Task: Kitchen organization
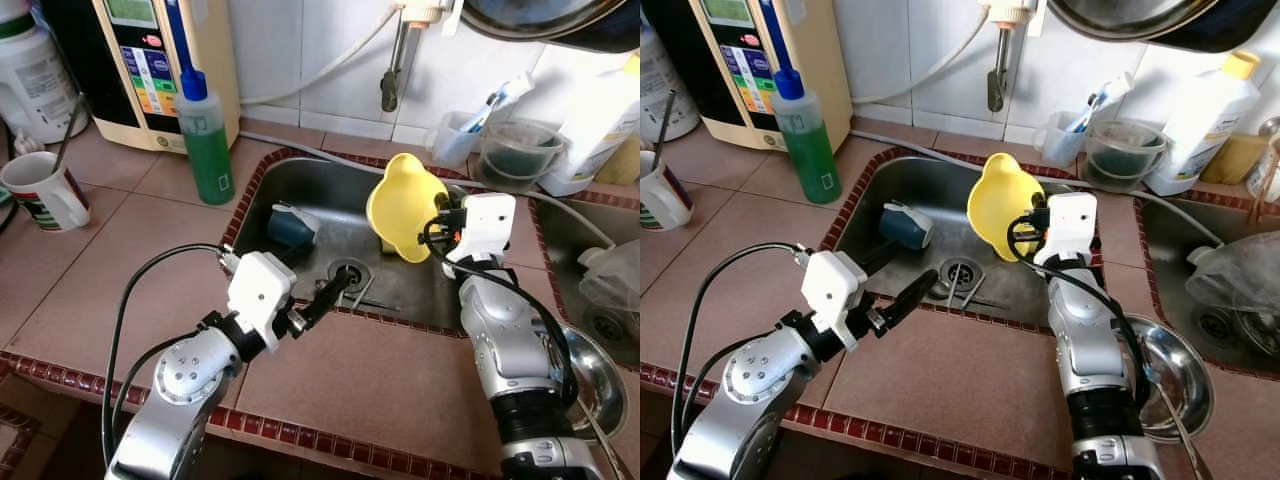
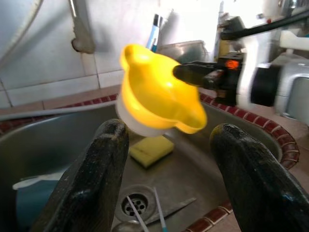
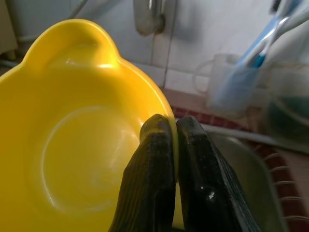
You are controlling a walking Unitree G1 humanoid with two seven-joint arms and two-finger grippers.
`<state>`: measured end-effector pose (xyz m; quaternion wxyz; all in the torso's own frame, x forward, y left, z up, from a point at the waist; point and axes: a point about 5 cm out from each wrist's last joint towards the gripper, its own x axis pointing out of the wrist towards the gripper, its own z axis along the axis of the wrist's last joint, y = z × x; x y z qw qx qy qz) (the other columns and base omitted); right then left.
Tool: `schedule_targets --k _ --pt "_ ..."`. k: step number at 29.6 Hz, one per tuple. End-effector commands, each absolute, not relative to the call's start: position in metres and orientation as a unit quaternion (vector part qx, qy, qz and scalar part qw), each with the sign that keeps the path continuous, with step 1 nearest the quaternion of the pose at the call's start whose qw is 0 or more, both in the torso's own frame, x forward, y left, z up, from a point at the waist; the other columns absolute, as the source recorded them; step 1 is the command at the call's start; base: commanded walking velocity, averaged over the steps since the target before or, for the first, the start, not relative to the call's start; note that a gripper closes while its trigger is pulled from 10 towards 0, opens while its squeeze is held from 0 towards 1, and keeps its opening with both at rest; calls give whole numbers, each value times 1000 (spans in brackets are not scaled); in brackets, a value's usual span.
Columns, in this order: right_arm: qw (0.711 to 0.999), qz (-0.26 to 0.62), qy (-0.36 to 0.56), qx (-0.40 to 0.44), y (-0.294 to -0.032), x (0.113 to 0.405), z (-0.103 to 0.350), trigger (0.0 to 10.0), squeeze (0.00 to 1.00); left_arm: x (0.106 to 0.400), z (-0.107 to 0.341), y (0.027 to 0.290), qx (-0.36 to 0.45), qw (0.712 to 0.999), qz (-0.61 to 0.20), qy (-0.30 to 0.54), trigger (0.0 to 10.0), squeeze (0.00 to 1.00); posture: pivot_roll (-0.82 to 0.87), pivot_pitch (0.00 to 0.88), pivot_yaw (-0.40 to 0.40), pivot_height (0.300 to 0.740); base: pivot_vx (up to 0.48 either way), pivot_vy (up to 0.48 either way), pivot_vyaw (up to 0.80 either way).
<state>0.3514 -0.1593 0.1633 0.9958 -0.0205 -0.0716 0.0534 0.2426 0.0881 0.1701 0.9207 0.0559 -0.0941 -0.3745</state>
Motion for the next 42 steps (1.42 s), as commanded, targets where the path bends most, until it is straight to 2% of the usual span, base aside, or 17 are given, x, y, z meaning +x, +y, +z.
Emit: schedule_targets --k 1,12,19,42 --pt "996 62 -61 -10 -159 356 164 10000 0 236 175 82 54 917 -383 -96 10000 0 -39 218 -55 740 0 0 0" --pt "991 128 -30 15 -135 368 169 10000 0 227 175 75 56 912 -396 -88 10000 0 -35 242 -68 740 0 0 0" --pt "986 163 -24 27 -124 366 172 10000 0 226 176 73 58 911 -398 -86 10000 0 -35 240 -71 740 0 0 0" --pt "985 156 17 66 -127 357 161 10000 0 224 177 72 65 906 -411 -84 10000 0 -36 218 -70 740 0 0 0"
